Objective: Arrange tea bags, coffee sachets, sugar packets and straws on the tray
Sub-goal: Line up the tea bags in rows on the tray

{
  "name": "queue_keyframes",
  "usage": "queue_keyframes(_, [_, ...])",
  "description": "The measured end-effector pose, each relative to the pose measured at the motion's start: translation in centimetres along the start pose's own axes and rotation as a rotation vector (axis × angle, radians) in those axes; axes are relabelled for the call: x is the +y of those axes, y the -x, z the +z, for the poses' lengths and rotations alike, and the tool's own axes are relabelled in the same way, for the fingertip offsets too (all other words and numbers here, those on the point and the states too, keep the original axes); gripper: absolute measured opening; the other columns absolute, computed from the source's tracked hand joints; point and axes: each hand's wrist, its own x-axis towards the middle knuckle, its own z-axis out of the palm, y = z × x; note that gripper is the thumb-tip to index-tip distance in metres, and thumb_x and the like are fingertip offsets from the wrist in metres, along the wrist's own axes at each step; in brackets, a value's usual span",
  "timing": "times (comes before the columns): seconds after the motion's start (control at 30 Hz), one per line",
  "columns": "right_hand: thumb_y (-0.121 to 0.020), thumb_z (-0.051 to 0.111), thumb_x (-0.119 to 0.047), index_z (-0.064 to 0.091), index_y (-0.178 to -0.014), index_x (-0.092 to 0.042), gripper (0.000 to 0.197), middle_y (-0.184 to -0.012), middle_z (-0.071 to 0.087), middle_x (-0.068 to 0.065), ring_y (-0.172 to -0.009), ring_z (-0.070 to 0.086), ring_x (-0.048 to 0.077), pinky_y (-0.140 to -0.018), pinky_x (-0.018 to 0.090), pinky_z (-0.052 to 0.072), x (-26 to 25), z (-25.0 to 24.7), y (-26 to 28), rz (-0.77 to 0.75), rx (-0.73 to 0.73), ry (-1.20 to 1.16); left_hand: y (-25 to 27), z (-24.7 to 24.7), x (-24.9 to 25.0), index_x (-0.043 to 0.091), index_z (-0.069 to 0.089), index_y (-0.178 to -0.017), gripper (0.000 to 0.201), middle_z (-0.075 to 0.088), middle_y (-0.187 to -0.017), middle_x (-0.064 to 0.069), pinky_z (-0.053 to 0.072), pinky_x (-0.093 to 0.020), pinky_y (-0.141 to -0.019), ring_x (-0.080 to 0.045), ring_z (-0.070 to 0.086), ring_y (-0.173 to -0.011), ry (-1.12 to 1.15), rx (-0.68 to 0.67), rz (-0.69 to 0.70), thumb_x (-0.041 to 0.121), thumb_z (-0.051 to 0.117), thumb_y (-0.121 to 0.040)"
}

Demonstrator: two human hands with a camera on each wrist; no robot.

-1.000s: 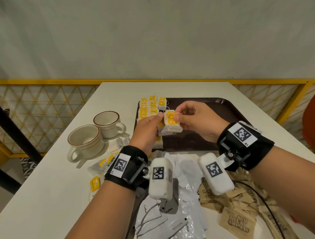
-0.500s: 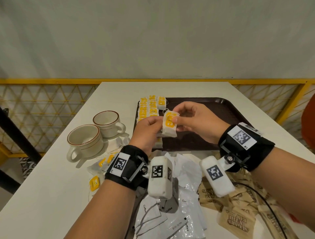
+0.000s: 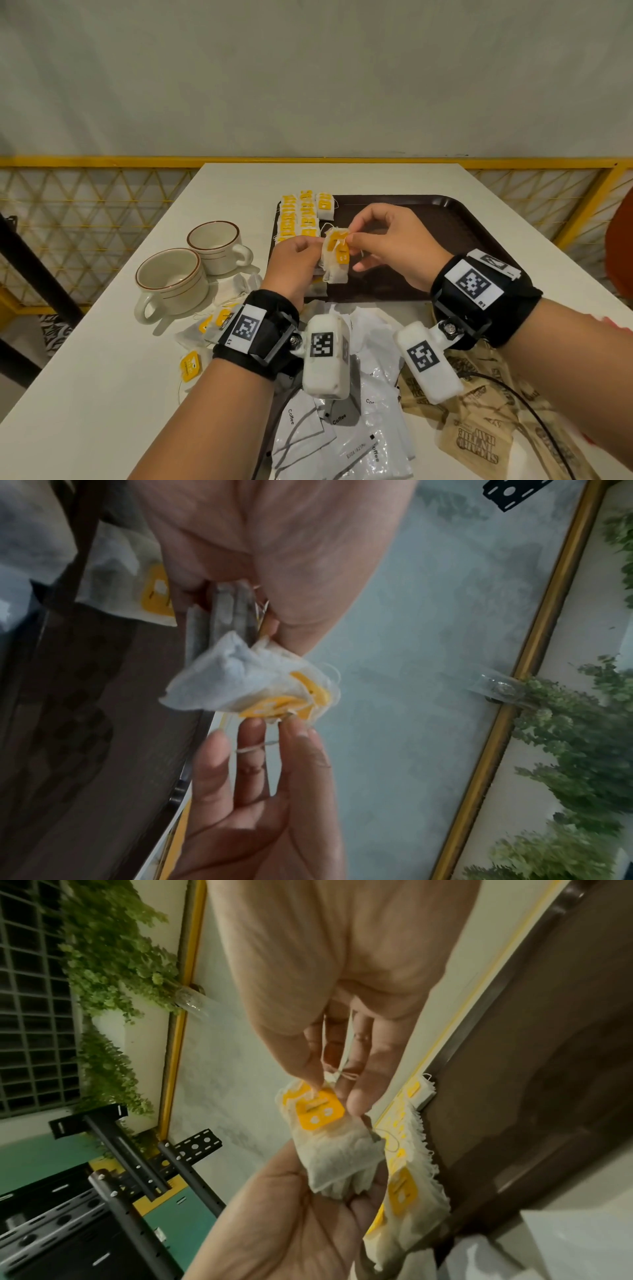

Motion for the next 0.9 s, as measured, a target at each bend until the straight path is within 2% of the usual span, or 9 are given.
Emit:
queue_keyframes(0.07, [-0.084,0.064,0.004,0.059,-0.084,-0.004,0.01,-0.104,0.064,0.015,-0.064,0.063,0.018,-0.056,0.033,0.058,-0.1,0.0,0.2,-0.011,0.011,-0.032,-0.1,0.1,-0.1,0.014,0.071,-0.085,0.012,0.069,-0.087,-0.011,0.052,-0.037,-0.076,-0.025,0.063,-0.084,0.002,-0.001,-0.019,0.016,0.06,-0.09])
queue_keyframes(0.17, [-0.085,0.06,0.01,0.054,-0.081,-0.003,0.015,-0.107,0.065,0.01,-0.061,0.064,0.018,-0.052,0.029,0.056,0.1,0.0,0.3,0.015,0.015,-0.15,-0.1,0.1,-0.2,0.013,0.071,-0.089,0.013,0.07,-0.097,-0.016,0.052,-0.045,-0.088,-0.033,0.064,-0.095,-0.001,-0.006,-0.037,0.015,0.059,-0.091])
queue_keyframes(0.33, [-0.082,0.064,0.01,0.057,-0.089,-0.002,0.016,-0.092,0.071,0.015,-0.08,0.072,0.025,-0.069,0.034,0.061,0.3,-0.4,0.2,0.059,-0.026,-0.294,-0.1,0.3,-0.3,0.014,0.07,-0.084,0.016,0.07,-0.103,-0.016,0.05,-0.05,-0.095,-0.032,0.065,-0.103,0.005,0.01,-0.055,0.011,0.057,-0.091])
queue_keyframes(0.4, [-0.078,0.069,0.008,0.059,-0.093,-0.003,0.021,-0.098,0.07,0.016,-0.087,0.072,0.025,-0.077,0.034,0.06,0.6,-0.5,0.2,0.034,-0.043,-0.22,-0.2,0.3,-0.3,0.014,0.07,-0.083,0.016,0.07,-0.103,-0.015,0.05,-0.05,-0.096,-0.032,0.064,-0.104,0.01,0.021,-0.059,0.01,0.057,-0.091])
queue_keyframes(0.53, [-0.071,0.077,0.006,0.065,-0.096,-0.014,0.034,-0.091,0.066,0.005,-0.076,0.063,0.011,-0.076,0.022,0.056,1.2,-0.1,0.2,-0.092,-0.036,0.025,0.0,0.2,-0.3,0.013,0.072,-0.088,0.011,0.07,-0.1,-0.014,0.05,-0.05,-0.094,-0.033,0.064,-0.103,-0.009,0.005,-0.055,0.014,0.061,-0.088])
queue_keyframes(0.7, [-0.075,0.078,-0.011,0.07,-0.088,-0.013,0.015,-0.088,0.068,0.009,-0.071,0.055,0.009,-0.068,0.019,0.047,1.0,-0.3,0.2,-0.203,-0.073,0.383,0.0,0.1,-0.1,0.015,0.07,-0.082,0.012,0.069,-0.092,-0.014,0.052,-0.044,-0.086,-0.032,0.064,-0.093,-0.028,0.004,-0.047,0.014,0.06,-0.089])
queue_keyframes(0.77, [-0.078,0.076,-0.014,0.07,-0.088,-0.013,0.012,-0.089,0.068,0.009,-0.074,0.058,0.017,-0.073,0.025,0.05,0.9,-1.0,0.2,-0.18,-0.112,0.412,0.0,0.0,0.0,0.014,0.069,-0.079,0.014,0.068,-0.088,-0.014,0.052,-0.042,-0.084,-0.03,0.063,-0.087,-0.015,0.015,-0.033,0.012,0.06,-0.089])
queue_keyframes(0.83, [-0.08,0.074,-0.012,0.068,-0.091,-0.012,0.012,-0.093,0.07,0.01,-0.083,0.064,0.023,-0.08,0.032,0.054,0.6,-2.1,0.1,-0.116,-0.141,0.357,-0.2,-0.2,0.0,0.015,0.069,-0.075,0.018,0.068,-0.092,-0.015,0.052,-0.045,-0.09,-0.03,0.063,-0.091,-0.017,0.046,-0.002,0.012,0.059,-0.09])
queue_keyframes(0.9, [-0.082,0.069,-0.005,0.064,-0.095,-0.009,0.014,-0.096,0.07,0.011,-0.085,0.068,0.021,-0.075,0.033,0.058,0.2,-3.1,0.3,-0.022,-0.188,0.219,-0.3,-0.4,-0.1,0.019,0.069,-0.072,0.021,0.068,-0.096,-0.013,0.05,-0.048,-0.095,-0.033,0.063,-0.099,-0.027,0.088,0.027,0.013,0.059,-0.09])
